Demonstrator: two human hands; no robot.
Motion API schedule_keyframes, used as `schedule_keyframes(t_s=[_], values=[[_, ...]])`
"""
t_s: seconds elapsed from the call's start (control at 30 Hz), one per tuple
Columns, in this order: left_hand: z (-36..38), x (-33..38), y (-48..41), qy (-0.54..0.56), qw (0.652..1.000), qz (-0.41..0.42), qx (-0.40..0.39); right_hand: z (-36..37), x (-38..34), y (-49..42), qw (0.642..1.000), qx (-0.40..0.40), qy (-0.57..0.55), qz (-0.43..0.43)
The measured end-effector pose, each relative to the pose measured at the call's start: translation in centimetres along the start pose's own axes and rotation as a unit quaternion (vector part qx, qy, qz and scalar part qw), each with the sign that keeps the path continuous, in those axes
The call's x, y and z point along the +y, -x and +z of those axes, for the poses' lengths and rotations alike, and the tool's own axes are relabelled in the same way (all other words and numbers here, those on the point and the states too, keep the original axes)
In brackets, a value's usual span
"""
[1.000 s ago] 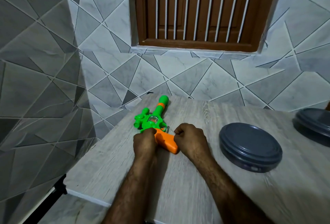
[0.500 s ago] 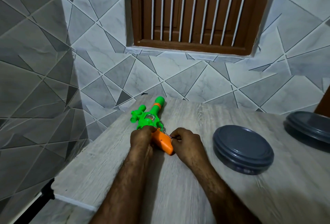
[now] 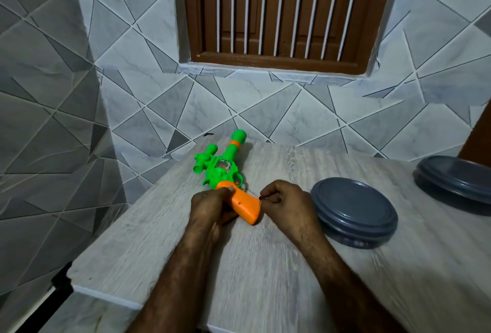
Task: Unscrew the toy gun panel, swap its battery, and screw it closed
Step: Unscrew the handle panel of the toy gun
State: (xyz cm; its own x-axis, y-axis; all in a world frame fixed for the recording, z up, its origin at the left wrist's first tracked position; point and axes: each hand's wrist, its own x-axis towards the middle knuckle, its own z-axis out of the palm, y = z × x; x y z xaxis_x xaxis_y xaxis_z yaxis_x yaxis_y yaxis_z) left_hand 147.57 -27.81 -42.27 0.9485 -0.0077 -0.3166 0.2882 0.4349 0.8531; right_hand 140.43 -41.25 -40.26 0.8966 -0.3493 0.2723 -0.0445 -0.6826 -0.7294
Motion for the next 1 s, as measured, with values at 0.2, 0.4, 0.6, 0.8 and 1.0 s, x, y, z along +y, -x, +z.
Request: schedule_keyframes(t_s=[0.2,0.4,0.6,0.8,1.0], values=[[-0.4,-0.6,0.3,0.016,0.998,0.043,-0.050,-0.4,0.0,0.7,0.999,0.015,-0.029,-0.031],[-0.3,-0.9,0.4,0.015,0.994,0.058,-0.090,-0.6,-0.7,1.3,0.999,0.002,0.004,-0.054],[-0.2,-1.0,0.4,0.016,0.993,0.067,-0.091,-0.6,-1.0,1.3,0.999,0.009,0.028,-0.046],[-0.2,-1.1,0.2,0.018,0.993,0.066,-0.095,-0.6,-1.2,1.5,0.999,0.014,0.020,-0.031],[-0.2,-1.2,0.4,0.018,0.993,0.066,-0.091,-0.9,-1.6,1.4,0.999,0.002,0.036,-0.020]])
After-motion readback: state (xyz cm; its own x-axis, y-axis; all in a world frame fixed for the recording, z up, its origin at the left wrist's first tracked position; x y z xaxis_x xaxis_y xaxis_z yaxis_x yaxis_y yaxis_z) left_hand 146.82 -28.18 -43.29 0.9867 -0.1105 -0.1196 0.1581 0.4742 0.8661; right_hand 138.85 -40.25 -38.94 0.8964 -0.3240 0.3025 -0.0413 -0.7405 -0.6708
